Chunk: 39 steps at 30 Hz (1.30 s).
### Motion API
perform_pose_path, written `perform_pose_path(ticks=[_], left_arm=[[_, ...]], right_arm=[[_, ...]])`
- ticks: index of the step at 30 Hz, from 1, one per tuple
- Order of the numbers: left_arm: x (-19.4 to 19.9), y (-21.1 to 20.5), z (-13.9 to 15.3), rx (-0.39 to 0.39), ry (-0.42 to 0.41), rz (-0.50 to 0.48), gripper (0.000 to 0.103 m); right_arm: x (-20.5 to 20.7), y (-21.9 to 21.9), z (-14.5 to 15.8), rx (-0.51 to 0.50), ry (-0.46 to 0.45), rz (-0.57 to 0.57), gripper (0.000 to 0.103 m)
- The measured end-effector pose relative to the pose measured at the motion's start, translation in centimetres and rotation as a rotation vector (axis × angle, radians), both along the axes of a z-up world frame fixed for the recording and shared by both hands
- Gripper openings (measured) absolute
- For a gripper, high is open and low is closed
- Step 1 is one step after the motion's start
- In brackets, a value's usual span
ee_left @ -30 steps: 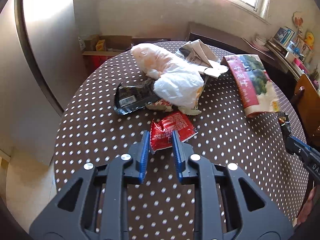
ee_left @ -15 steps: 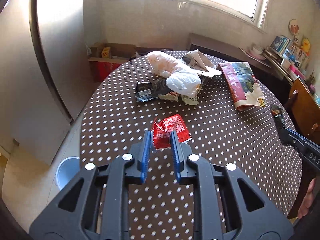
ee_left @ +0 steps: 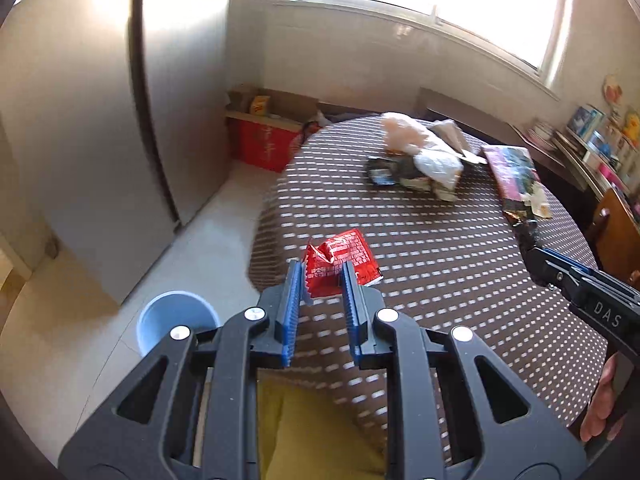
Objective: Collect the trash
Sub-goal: 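Carry the black snack bag and red packet with both grippers over the bucket, then open both grippers to drop the red packet and black bag into the bucket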
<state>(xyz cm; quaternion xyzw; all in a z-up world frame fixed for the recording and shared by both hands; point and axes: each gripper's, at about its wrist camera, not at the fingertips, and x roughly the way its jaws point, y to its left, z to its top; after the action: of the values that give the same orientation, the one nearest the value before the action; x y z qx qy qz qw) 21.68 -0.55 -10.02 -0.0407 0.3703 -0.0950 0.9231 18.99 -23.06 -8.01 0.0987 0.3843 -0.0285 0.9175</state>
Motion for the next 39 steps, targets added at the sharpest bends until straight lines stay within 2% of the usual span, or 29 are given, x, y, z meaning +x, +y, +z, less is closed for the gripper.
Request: perform_pose_path(ticks=[20,26,33,34,37,39], left_arm=[[-2.0,14.8,-4.4,-0.026,0.093,0.313,0.021],[-0.7,18.4,-5.4,-0.001,0.118,0.379,0.021],[1.7,20.8,-6.2,0.008,0.132,0.42,0.021],[1.9,20.8,-6.3,0.011,0.132,0.422,0.023],[2.4,21.2,-6.7,0.01,0.113,0.45,0.079],[2.3,21.5,-7.1,0.014,0.104,0.457,0.079]], right_arm=[[5.7,18.1,-1.6,-0.001,0.045,0.37,0.023],[7.6,21.9,-2.9,0.005,0.081,0.427,0.023],[9.7,23.9,-3.9,0.007,0.111,0.448,0.022],[9.8,23.9,-4.1,0.007,0.113,0.447,0.022],[10.4,24.4,-4.6,0.007,0.129,0.444,0.023],[10.6,24.5,-4.9,0.004,0.136,0.446,0.023]])
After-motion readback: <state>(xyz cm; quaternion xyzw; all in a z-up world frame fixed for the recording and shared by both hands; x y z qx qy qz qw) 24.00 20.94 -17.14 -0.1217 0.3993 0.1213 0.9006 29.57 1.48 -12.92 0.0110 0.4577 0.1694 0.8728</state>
